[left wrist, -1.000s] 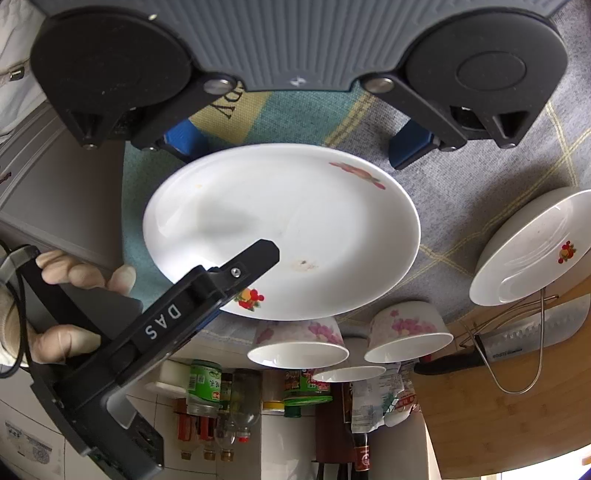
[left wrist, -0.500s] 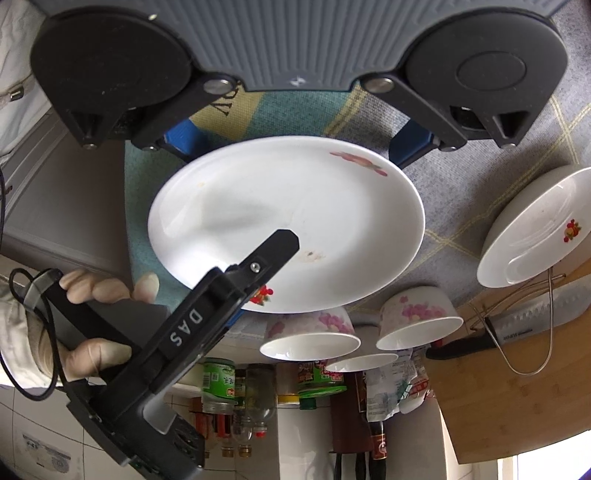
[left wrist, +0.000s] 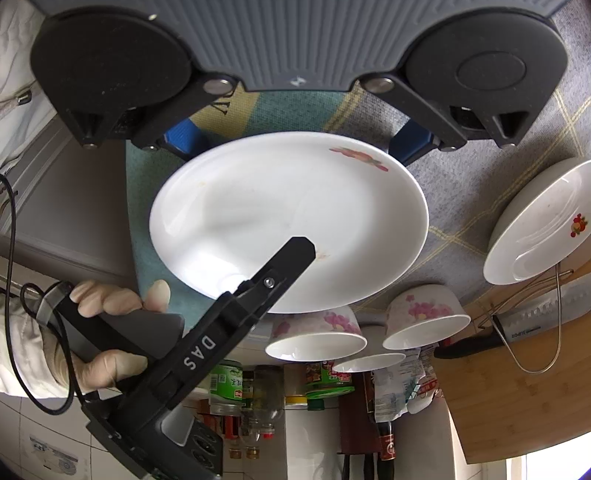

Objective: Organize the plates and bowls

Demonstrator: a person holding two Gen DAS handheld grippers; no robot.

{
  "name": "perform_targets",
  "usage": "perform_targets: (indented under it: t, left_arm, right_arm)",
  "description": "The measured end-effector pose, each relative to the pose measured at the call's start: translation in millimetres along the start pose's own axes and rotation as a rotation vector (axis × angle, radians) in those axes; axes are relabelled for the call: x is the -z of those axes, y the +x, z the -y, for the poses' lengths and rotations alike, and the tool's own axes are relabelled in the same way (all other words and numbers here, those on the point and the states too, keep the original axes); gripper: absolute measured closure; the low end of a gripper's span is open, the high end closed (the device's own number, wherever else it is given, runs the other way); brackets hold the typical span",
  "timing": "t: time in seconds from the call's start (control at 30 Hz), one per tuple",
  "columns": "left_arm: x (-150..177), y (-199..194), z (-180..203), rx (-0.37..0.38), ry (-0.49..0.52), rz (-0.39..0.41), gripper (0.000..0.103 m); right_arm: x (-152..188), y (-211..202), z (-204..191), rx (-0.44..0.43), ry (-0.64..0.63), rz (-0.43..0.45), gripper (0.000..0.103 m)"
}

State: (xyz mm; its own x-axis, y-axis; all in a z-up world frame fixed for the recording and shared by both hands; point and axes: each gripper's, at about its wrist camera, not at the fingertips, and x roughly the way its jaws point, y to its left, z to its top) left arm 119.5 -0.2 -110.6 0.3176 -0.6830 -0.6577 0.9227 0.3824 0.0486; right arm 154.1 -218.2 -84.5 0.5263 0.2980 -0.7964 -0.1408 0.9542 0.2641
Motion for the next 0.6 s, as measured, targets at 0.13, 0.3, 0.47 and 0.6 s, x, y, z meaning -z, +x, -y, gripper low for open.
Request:
perform_targets:
  t: [0.13, 0.3, 0.47, 0.6]
  left_arm:
    - [-1.2, 0.5, 1.0, -0.002, 0.016, -0.001, 0.000]
    - [-3.1, 0.5, 0.1, 0.001, 0.013, -0.010, 0.000]
    - [-2.9, -1.6, -1.4, 0.002, -0.003, -0.007, 0.000]
    - [-2.4, -3.8, -4.1, 0.004, -0.011, -0.011, 0.001]
  right_arm:
    - [-0.9, 0.2, 0.6, -0.004, 0.007, -0.007, 0.000]
    - [-1.4, 1.0, -0.6, 0.003, -0.002, -0.018, 0.000]
    - [-2.1, 0.5, -1.6, 0.005, 0.001, -0.019, 0.000]
    - [-2.3, -1.1, -3.9, -0.001, 0.004, -0.018, 0.000]
